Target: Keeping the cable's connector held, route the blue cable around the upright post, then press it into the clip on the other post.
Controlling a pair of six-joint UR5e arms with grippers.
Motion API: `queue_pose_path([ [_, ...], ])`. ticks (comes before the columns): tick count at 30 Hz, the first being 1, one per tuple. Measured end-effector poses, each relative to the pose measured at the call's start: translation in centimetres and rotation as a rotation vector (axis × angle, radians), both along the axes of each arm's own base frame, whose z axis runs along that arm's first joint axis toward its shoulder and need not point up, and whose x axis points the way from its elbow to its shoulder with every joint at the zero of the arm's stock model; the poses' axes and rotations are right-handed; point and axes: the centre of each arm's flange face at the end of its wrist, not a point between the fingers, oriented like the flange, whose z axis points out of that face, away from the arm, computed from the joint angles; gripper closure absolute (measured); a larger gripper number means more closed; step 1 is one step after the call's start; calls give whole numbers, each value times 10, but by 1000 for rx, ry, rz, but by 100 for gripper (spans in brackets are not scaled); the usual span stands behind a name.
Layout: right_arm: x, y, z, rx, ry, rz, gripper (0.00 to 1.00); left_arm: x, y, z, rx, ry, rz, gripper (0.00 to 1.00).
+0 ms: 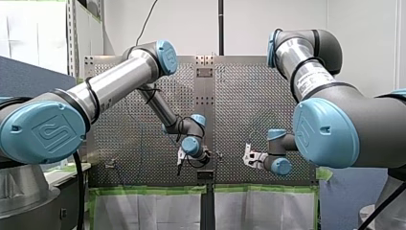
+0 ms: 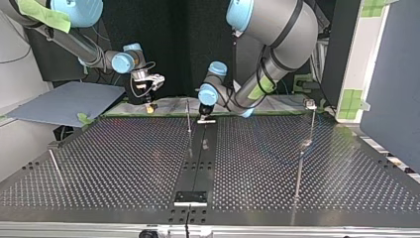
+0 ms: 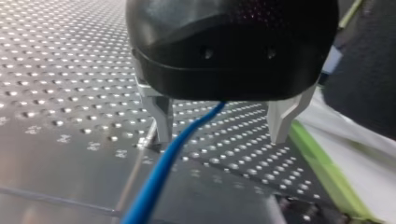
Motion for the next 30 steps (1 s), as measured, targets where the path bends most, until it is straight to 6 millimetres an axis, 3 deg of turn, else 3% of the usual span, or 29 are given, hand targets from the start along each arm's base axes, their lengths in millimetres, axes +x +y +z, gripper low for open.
queue_pose_path([
  [12, 0, 1, -1, 8, 3, 1, 100, -22, -6, -3, 103, 74, -58, 0],
  [22, -1, 1, -1, 11, 9, -1, 100, -28, -17, 23, 86, 58, -74, 0],
  [30, -1, 1, -1, 12, 10, -1, 100, -43, -30, 25, 84, 77, -117, 0],
])
